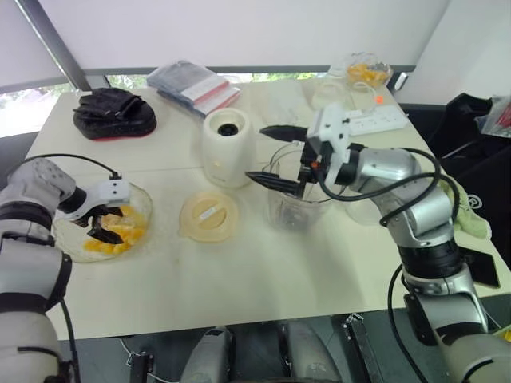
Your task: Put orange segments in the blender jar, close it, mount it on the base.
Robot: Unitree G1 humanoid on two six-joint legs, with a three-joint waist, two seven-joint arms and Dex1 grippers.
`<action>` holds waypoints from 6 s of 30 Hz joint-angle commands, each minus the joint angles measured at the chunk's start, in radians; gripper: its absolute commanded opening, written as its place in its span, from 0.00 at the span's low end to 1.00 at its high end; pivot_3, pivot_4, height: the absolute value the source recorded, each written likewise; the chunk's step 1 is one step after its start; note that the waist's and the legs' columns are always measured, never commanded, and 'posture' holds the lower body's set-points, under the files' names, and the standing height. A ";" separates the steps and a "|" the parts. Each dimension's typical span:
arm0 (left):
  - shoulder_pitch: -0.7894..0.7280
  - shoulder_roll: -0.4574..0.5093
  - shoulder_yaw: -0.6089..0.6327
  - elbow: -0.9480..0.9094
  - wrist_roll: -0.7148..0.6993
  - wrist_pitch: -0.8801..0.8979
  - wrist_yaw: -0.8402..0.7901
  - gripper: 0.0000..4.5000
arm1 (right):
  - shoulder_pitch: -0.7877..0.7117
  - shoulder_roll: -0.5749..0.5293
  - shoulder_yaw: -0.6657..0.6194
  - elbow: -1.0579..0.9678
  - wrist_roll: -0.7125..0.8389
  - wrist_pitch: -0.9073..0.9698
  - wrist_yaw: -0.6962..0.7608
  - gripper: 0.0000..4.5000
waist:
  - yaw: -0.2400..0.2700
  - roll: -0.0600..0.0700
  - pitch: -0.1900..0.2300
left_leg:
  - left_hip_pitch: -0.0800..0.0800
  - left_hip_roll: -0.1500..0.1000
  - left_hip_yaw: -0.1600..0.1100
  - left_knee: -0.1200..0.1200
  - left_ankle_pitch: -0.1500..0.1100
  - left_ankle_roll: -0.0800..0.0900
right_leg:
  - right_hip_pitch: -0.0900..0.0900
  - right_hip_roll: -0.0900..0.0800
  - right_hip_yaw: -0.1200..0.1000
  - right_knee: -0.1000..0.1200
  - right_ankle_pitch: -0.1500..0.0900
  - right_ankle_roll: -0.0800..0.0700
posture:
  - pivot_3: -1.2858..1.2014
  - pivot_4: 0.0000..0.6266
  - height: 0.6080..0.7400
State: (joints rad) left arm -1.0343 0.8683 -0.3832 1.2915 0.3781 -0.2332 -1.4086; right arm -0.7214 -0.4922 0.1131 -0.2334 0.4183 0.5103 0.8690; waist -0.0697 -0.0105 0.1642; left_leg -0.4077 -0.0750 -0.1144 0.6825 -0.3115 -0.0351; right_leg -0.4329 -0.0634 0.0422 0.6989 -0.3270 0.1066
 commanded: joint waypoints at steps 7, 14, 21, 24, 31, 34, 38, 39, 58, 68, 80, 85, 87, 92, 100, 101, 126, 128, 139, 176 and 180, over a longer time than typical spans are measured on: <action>-0.006 -0.035 0.003 0.030 0.048 0.001 0.098 0.95 | 0.000 -0.017 -0.045 -0.104 0.018 0.039 -0.045 0.99 | 0.001 -0.001 0.000 | 0.000 0.000 0.000 0.003 0.000 0.000 | 0.000 0.000 0.000 0.003 0.000 0.000 | 0.52 0.24 1.00; -0.004 -0.050 0.002 0.035 0.065 0.012 0.123 0.95 | 0.003 -0.020 -0.056 -0.114 0.013 0.044 -0.070 0.99 | 0.000 -0.001 0.000 | 0.000 0.000 0.000 0.002 0.000 0.000 | 0.000 0.000 0.000 0.003 0.000 0.000 | 0.52 0.24 1.00; 0.001 -0.052 0.003 0.035 0.079 0.022 0.116 0.35 | -0.004 -0.024 -0.057 -0.104 0.007 0.035 -0.078 1.00 | 0.000 -0.001 -0.001 | 0.000 0.000 0.000 0.003 0.000 0.000 | 0.000 0.000 0.000 0.003 0.000 0.000 | 0.52 0.24 1.00; 0.005 -0.050 0.005 0.035 0.080 0.030 0.115 0.35 | -0.008 -0.022 -0.054 -0.098 0.004 0.031 -0.080 1.00 | 0.000 -0.001 -0.001 | 0.000 0.000 0.000 0.003 0.000 0.000 | 0.000 0.000 0.000 0.004 0.000 0.000 | 0.52 0.24 1.00; 0.018 -0.049 0.026 0.031 0.060 0.049 0.107 0.35 | -0.014 -0.023 -0.050 -0.085 -0.003 0.022 -0.077 1.00 | -0.001 -0.001 -0.001 | 0.000 0.000 0.000 0.003 0.000 0.000 | 0.000 0.000 0.000 0.004 0.000 0.000 | 0.52 0.24 1.00; 0.028 -0.044 0.039 0.029 0.050 0.057 0.101 0.35 | -0.016 -0.023 -0.050 -0.080 -0.005 0.018 -0.075 1.00 | -0.001 -0.001 -0.001 | 0.000 0.000 0.000 0.003 0.000 0.000 | 0.000 0.000 0.000 0.004 0.000 0.000 | 0.52 0.24 1.00; 0.042 -0.027 0.038 0.023 0.054 0.042 0.093 0.35 | -0.022 -0.022 -0.050 -0.076 -0.004 0.019 -0.073 1.00 | -0.001 -0.001 -0.001 | 0.000 0.000 0.000 0.003 0.000 0.000 | 0.000 0.000 0.000 0.004 0.000 0.000 | 0.52 0.24 1.00; 0.041 -0.024 0.038 0.022 0.056 0.043 0.091 0.35 | -0.022 -0.022 -0.049 -0.074 -0.005 0.017 -0.072 1.00 | -0.001 -0.001 -0.001 | 0.000 0.000 0.000 0.003 0.000 0.000 | 0.000 0.000 0.000 0.004 0.000 0.000 | 0.52 0.24 1.00; -0.013 -0.034 -0.030 0.010 0.149 -0.034 0.185 0.35 | -0.016 -0.016 -0.042 -0.058 -0.025 -0.010 -0.076 1.00 | 0.000 -0.001 -0.001 | 0.000 0.000 0.000 0.004 0.000 0.000 | 0.000 0.000 0.000 0.005 0.000 0.000 | 0.52 0.24 1.00; -0.017 -0.034 -0.016 0.009 0.138 -0.042 0.186 0.87 | -0.013 -0.014 -0.043 -0.056 -0.031 -0.019 -0.079 1.00 | 0.000 -0.001 -0.001 | 0.000 -0.001 0.000 0.004 0.000 0.000 | -0.001 0.000 0.000 0.006 0.000 0.000 | 0.52 0.24 1.00; 0.024 0.008 -0.024 0.012 0.149 -0.008 0.195 0.87 | -0.015 -0.007 -0.036 -0.041 -0.046 -0.041 -0.073 1.00 | -0.003 -0.001 -0.001 | 0.000 -0.001 0.000 0.004 0.000 0.000 | -0.001 0.000 0.000 0.006 0.000 0.000 | 0.52 0.24 1.00; 0.037 0.014 -0.019 0.004 0.136 0.002 0.140 0.87 | -0.017 -0.005 -0.035 -0.033 -0.050 -0.049 -0.070 1.00 | -0.002 -0.001 -0.001 | 0.000 -0.001 0.000 0.004 0.000 0.000 | -0.001 0.000 0.000 0.006 0.000 0.000 | 0.52 0.24 1.00; 0.040 0.013 -0.019 0.001 0.137 0.007 0.147 0.87 | -0.017 -0.005 -0.033 -0.031 -0.053 -0.054 -0.069 1.00 | -0.002 -0.001 -0.001 | 0.000 -0.001 0.000 0.004 0.000 0.000 | -0.001 0.000 0.000 0.006 0.000 0.000 | 0.52 0.24 1.00; 0.046 0.007 -0.022 -0.003 0.140 0.014 0.155 0.87 | -0.020 -0.003 -0.031 -0.025 -0.059 -0.061 -0.071 1.00 | -0.002 -0.001 -0.001 | 0.000 -0.001 0.000 0.004 0.000 0.000 | -0.001 0.000 0.000 0.007 0.000 0.000 | 0.52 0.24 1.00; 0.053 -0.010 -0.025 -0.004 0.142 0.018 0.186 0.75 | -0.023 0.000 -0.035 -0.019 -0.064 -0.066 -0.073 1.00 | -0.001 0.000 -0.001 | 0.000 -0.001 0.000 0.005 0.000 0.000 | -0.001 0.000 0.000 0.008 0.000 0.000 | 0.52 0.24 1.00; 0.053 -0.012 -0.025 -0.004 0.142 0.018 0.190 0.66 | -0.023 -0.001 -0.036 -0.019 -0.065 -0.066 -0.073 1.00 | -0.001 0.000 -0.002 | 0.000 -0.001 0.000 0.006 0.000 0.000 | -0.001 0.000 0.000 0.008 0.000 0.000 | 0.52 0.24 1.00; 0.086 -0.035 0.035 -0.009 0.077 0.041 0.208 0.02 | -0.018 -0.003 -0.040 -0.023 -0.068 -0.067 -0.082 1.00 | 0.001 0.000 -0.002 | 0.000 -0.001 0.001 0.015 0.000 0.000 | -0.001 0.000 0.000 0.019 0.000 0.000 | 0.52 0.24 1.00; 0.096 -0.036 0.057 -0.010 0.053 0.059 0.210 0.02 | -0.018 -0.002 -0.039 -0.021 -0.069 -0.068 -0.080 1.00 | 0.001 0.000 -0.002 | 0.000 -0.001 0.001 0.016 0.000 0.000 | -0.001 0.000 0.000 0.019 0.000 0.000 | 0.52 0.24 1.00; 0.155 -0.030 0.346 -0.043 -0.236 0.243 0.183 0.02 | -0.019 -0.001 -0.036 -0.016 -0.074 -0.074 -0.075 1.00 | 0.001 0.000 -0.002 | 0.000 -0.001 0.000 0.016 0.000 0.000 | -0.001 0.000 0.000 0.019 0.000 0.000 | 0.52 0.24 1.00; 0.542 -0.107 0.946 -1.153 -1.089 0.902 0.525 0.02 | -0.025 -0.007 -0.030 0.026 -0.100 -0.114 -0.043 1.00 | 0.010 0.000 -0.002 | 0.000 -0.001 0.000 0.016 0.000 0.000 | 0.000 -0.001 0.002 0.018 0.000 0.000 | 0.52 0.24 1.00; 0.350 -0.092 0.862 -1.078 -1.065 0.878 0.501 0.02 | -0.006 -0.015 -0.045 0.001 -0.102 -0.103 -0.067 1.00 | 0.019 0.000 -0.002 | 0.000 -0.001 0.000 0.016 0.000 0.000 | 0.000 -0.001 0.002 0.017 0.000 0.000 | 0.52 0.24 1.00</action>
State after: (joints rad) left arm -0.6232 0.7527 0.5027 0.2024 -0.6870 0.6785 -0.8907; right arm -0.7203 -0.4966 0.0993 -0.1842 0.3170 0.4089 0.8167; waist -0.0508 -0.0109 0.1619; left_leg -0.4077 -0.0762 -0.1143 0.6988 -0.3115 -0.0351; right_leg -0.4326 -0.0640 0.0440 0.7163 -0.3269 0.1066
